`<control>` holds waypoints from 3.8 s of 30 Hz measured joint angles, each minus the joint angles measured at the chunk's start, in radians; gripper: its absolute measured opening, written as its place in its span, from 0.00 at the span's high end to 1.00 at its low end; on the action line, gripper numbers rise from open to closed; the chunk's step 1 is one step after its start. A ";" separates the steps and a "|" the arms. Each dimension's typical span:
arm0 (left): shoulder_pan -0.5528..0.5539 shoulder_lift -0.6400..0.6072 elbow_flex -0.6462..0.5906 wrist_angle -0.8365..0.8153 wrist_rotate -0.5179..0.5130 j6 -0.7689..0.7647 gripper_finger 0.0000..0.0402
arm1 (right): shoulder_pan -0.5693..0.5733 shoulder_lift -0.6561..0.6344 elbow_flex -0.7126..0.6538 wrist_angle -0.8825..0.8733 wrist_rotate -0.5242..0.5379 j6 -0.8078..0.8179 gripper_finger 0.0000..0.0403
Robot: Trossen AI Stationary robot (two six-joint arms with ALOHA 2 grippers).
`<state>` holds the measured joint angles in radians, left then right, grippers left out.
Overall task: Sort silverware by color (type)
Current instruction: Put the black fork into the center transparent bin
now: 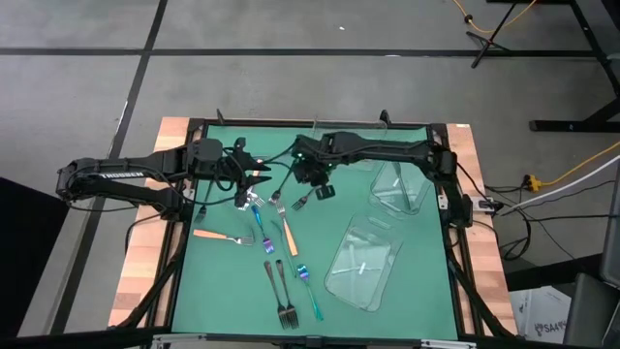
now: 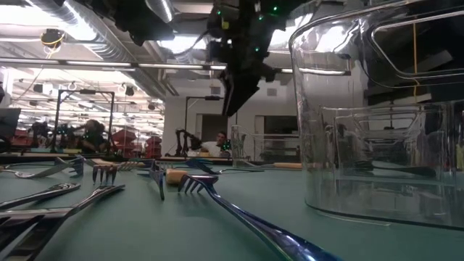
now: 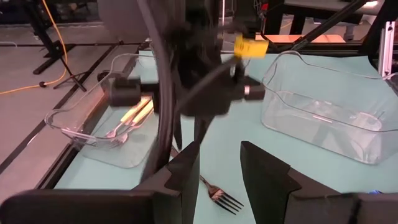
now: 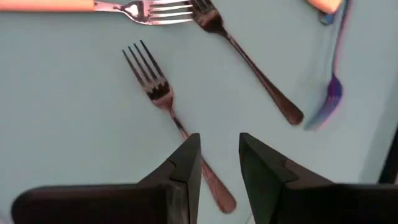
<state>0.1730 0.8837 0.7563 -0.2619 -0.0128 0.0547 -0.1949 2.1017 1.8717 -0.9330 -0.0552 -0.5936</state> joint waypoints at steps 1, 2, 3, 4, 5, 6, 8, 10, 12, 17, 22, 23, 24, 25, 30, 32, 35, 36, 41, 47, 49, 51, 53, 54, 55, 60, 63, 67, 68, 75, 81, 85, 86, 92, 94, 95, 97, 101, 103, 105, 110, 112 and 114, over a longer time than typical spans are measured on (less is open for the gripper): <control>0.000 0.000 0.000 -0.001 0.000 0.000 0.73 | -0.001 0.011 0.000 0.000 -0.019 -0.001 0.76; 0.000 0.000 0.000 0.000 0.000 0.000 0.73 | -0.001 0.022 0.000 -0.003 -0.036 -0.001 0.76; 0.000 0.000 0.000 0.001 0.000 0.000 0.73 | -0.001 0.033 0.000 -0.003 -0.053 -0.001 0.76; 0.000 0.000 0.000 0.000 -0.001 0.000 0.73 | -0.002 0.046 0.000 -0.003 -0.066 -0.002 0.76; 0.000 0.000 0.000 0.000 -0.001 0.000 0.73 | -0.002 0.058 0.000 -0.003 -0.069 -0.010 0.76; 0.000 0.000 0.000 0.000 -0.001 0.000 0.73 | -0.002 0.069 -0.001 -0.004 -0.069 -0.018 0.76; 0.000 0.000 0.000 0.000 -0.002 0.000 0.73 | -0.001 0.091 -0.001 -0.003 -0.069 -0.032 0.76; 0.000 0.000 0.000 0.000 -0.002 0.000 0.73 | -0.001 0.113 -0.001 -0.004 -0.069 -0.043 0.76; 0.000 0.000 0.000 0.000 -0.002 0.000 0.73 | -0.001 0.132 -0.001 -0.003 -0.069 -0.043 0.76; 0.000 0.000 0.000 0.000 -0.002 0.000 0.73 | -0.001 0.170 -0.001 -0.003 -0.068 -0.052 0.76; 0.000 0.000 0.000 0.000 -0.002 0.000 0.73 | -0.001 0.196 -0.002 -0.001 -0.035 -0.081 0.76; 0.000 0.000 0.000 0.000 -0.002 0.000 0.73 | -0.001 0.196 -0.002 -0.001 -0.023 -0.084 0.76; 0.000 0.000 0.000 0.000 -0.002 0.001 0.73 | -0.001 0.195 -0.002 0.001 -0.016 -0.091 0.76; 0.000 0.000 0.000 0.000 -0.002 0.001 0.73 | -0.001 0.194 -0.002 0.001 -0.015 -0.094 0.76; 0.000 0.000 0.000 0.000 -0.002 0.001 0.73 | -0.002 0.195 -0.002 0.001 -0.006 -0.096 0.76; 0.000 0.000 0.000 0.000 -0.002 0.000 0.73 | -0.002 0.206 0.000 0.008 -0.005 -0.096 0.76; 0.000 0.000 0.000 0.000 -0.002 0.000 0.73 | -0.002 0.222 0.000 0.009 0.012 -0.096 0.76; 0.000 0.000 -0.001 0.000 -0.002 0.001 0.73 | -0.001 0.222 0.000 0.009 0.018 -0.096 0.76; 0.000 0.000 -0.001 0.000 -0.002 0.001 0.73 | 0.000 0.224 0.000 0.013 0.025 -0.095 0.76; 0.000 0.000 -0.001 0.000 -0.002 0.001 0.73 | 0.000 0.224 0.000 0.013 0.026 -0.094 0.78; 0.000 0.000 -0.001 0.000 -0.002 0.001 0.73 | 0.000 0.225 0.000 0.013 0.026 -0.094 0.81; 0.000 0.000 -0.001 0.000 -0.002 0.001 0.73 | 0.000 0.225 0.000 0.014 0.026 -0.094 0.86; 0.000 0.000 -0.001 0.000 -0.002 0.001 0.73 | 0.000 0.226 0.000 0.016 0.026 -0.094 0.91; 0.000 0.000 -0.001 0.000 -0.002 0.001 0.73 | 0.000 0.226 0.000 0.018 0.028 -0.094 0.93; 0.000 0.000 -0.001 0.000 -0.002 0.001 0.73 | 0.000 0.226 0.000 0.021 0.033 -0.094 0.96; 0.000 0.000 -0.001 0.000 -0.002 0.001 0.73 | 0.000 0.226 0.000 0.026 0.042 -0.092 0.98; 0.000 0.000 -0.001 0.000 -0.002 0.001 0.73 | 0.000 0.226 0.000 0.027 0.043 -0.092 0.99; 0.000 0.000 -0.001 0.000 -0.002 0.001 0.73 | -0.001 0.223 0.000 0.023 0.040 -0.092 0.99; 0.000 0.000 -0.001 0.000 -0.002 0.001 0.73 | -0.001 0.223 0.000 0.022 0.039 -0.092 0.99; 0.000 0.000 -0.002 0.000 -0.001 0.000 0.73 | -0.004 0.174 -0.003 -0.015 0.035 -0.076 1.00; 0.000 0.000 -0.002 0.000 -0.001 -0.001 0.73 | -0.003 0.093 -0.002 -0.054 0.027 -0.059 1.00; 0.000 0.000 -0.002 0.000 -0.001 -0.028 0.73 | -0.002 0.021 -0.002 -0.097 0.025 -0.036 1.00; 0.000 0.000 -0.002 0.000 -0.001 -0.042 0.73 | -0.002 0.004 -0.002 -0.106 0.026 -0.025 1.00; 0.000 0.000 -0.002 0.000 0.030 -0.054 0.73 | -0.002 -0.117 -0.002 -0.195 0.038 0.027 1.00; 0.000 0.000 -0.002 0.000 0.034 -0.054 0.73 | -0.002 -0.158 -0.002 -0.217 0.055 0.053 1.00; 0.000 0.000 -0.002 0.000 0.035 -0.054 0.73 | -0.002 -0.180 -0.002 -0.230 0.055 0.069 1.00; 0.000 0.000 -0.002 0.000 0.034 -0.054 0.73 | -0.002 -0.220 -0.002 -0.261 0.056 0.095 1.00; 0.000 0.000 -0.002 0.000 0.034 -0.054 0.73 | -0.002 -0.298 -0.002 -0.323 0.076 0.174 1.00; 0.000 0.000 -0.002 0.000 0.034 -0.054 0.73 | -0.002 -0.336 -0.002 -0.352 0.095 0.223 1.00; 0.000 0.000 -0.002 0.000 0.034 -0.054 0.73 | -0.002 -0.366 -0.002 -0.382 0.107 0.272 1.00; 0.000 0.000 -0.002 0.000 0.034 -0.053 0.73 | -0.002 -0.430 -0.002 -0.444 0.111 0.374 1.00; 0.000 0.000 -0.002 0.000 0.034 -0.053 0.73 | -0.002 -0.452 -0.002 -0.473 0.134 0.419 1.00; 0.000 0.000 -0.002 0.000 0.034 -0.053 0.73 | -0.002 -0.472 -0.002 -0.509 0.170 0.461 1.00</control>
<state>0.1734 0.8841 0.7547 -0.2620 0.0208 0.0014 -0.1967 1.6300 1.8702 -1.4421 0.1146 -0.1326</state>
